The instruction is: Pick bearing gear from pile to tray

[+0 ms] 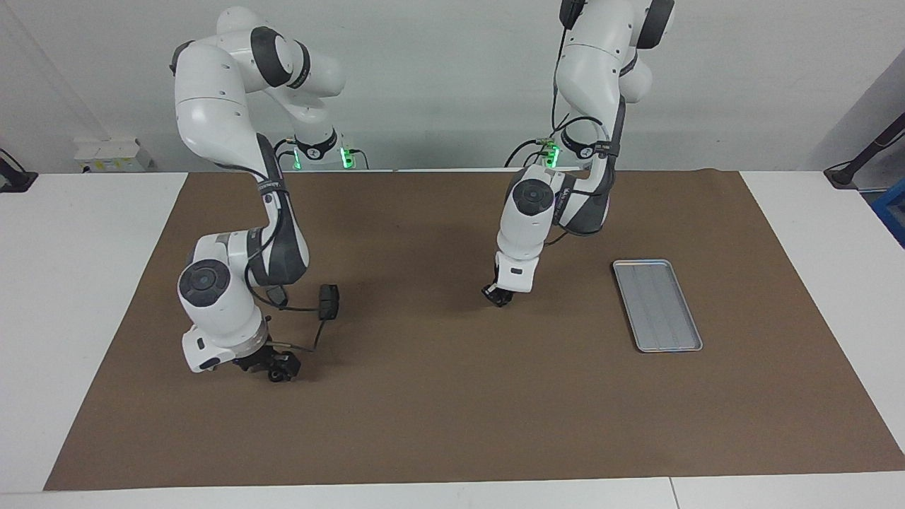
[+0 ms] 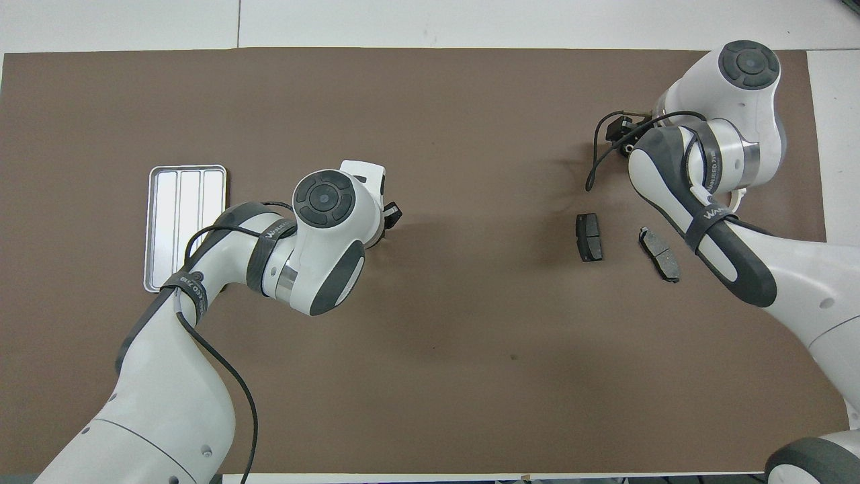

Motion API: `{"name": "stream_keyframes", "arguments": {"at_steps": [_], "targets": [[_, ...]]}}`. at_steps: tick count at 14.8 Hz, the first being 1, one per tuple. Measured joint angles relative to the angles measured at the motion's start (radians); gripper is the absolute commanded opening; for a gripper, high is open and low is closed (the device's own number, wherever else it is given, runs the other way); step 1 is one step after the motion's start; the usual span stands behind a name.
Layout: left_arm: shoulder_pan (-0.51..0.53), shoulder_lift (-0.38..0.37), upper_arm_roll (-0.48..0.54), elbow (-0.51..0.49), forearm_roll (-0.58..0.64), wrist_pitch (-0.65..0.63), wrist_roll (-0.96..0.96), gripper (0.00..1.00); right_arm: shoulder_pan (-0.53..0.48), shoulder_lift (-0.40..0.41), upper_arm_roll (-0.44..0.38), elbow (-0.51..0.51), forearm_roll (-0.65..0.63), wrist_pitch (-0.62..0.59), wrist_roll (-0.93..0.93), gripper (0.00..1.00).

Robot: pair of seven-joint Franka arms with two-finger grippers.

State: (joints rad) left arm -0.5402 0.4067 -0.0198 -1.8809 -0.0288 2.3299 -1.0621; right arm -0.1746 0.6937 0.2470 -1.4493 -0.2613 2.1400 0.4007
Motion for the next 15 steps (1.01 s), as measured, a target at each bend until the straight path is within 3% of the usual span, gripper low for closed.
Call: {"name": "stream_keyframes", "arguments": {"at_steps": [4, 6, 11, 15], "targets": [[0.025, -0.025, 0.014, 0.052, 0.001, -0.150, 0.056, 0.08, 0.000, 0.001, 0.000, -0.007, 0.000, -0.002, 0.000, 1.00], [0.078, -0.103, 0.018, 0.042, 0.002, -0.271, 0.187, 0.12, 0.000, 0.002, 0.000, -0.009, 0.000, -0.002, 0.000, 0.94], [0.328, -0.364, 0.025, -0.174, 0.003, -0.349, 0.665, 0.12, 0.000, 0.002, 0.001, -0.010, 0.000, -0.002, 0.000, 0.57], [0.500, -0.388, 0.026, -0.267, 0.003, -0.240, 0.931, 0.12, 0.001, 0.000, 0.009, -0.006, 0.000, -0.002, 0.000, 0.02]]}}
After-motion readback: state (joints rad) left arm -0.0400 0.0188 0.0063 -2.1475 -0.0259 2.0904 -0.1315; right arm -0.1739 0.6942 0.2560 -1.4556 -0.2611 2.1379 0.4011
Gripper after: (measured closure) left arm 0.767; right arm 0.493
